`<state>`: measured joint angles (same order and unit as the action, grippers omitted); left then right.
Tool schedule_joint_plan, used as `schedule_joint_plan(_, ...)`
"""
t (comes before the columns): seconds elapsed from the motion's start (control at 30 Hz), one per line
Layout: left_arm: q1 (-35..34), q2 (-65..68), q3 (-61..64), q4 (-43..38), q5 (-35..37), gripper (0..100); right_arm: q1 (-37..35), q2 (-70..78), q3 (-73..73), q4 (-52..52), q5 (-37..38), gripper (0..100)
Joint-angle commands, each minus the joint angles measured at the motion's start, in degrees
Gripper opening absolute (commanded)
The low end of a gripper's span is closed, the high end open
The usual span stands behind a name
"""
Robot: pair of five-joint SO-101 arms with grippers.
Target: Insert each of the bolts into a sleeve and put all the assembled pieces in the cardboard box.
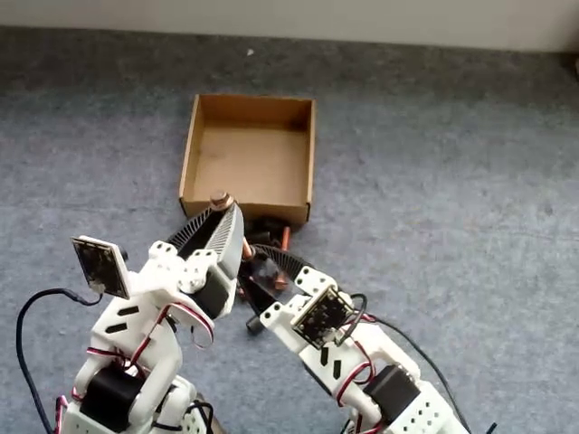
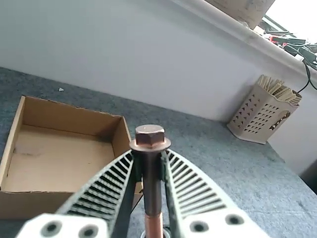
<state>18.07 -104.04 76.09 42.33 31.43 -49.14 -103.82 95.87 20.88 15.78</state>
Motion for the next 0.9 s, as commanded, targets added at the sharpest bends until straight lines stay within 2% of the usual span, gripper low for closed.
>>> schedule_joint_plan(0.0,4.18,0.04,0.04,2.64,-8.79,1,-0.04,-1.10,1.63,-1.45,0.44,0.5)
schedule_joint_plan(0.3,4.88,0.04,0.04,8.00,-17.49,1,5.93,-1.10,1.54,-1.45,0.09,0.5)
schedule_joint_plan(0.4,4.88,0.04,0.04,9.05,-19.16,1,6.90,-1.10,1.19,-1.45,-4.84,0.5)
schedule_joint_plan(0.5,4.88,0.04,0.13,11.08,-19.78,8,7.78,-1.10,1.19,-1.45,-8.26,0.5)
schedule_joint_plan(0.63,4.88,0.04,-0.04,14.51,-19.69,20,7.78,-1.10,1.36,-1.45,-8.35,0.5)
schedule_joint_plan(0.87,4.53,0.04,-7.25,20.66,-19.96,21,7.96,-0.57,1.63,-1.27,-8.44,0.5)
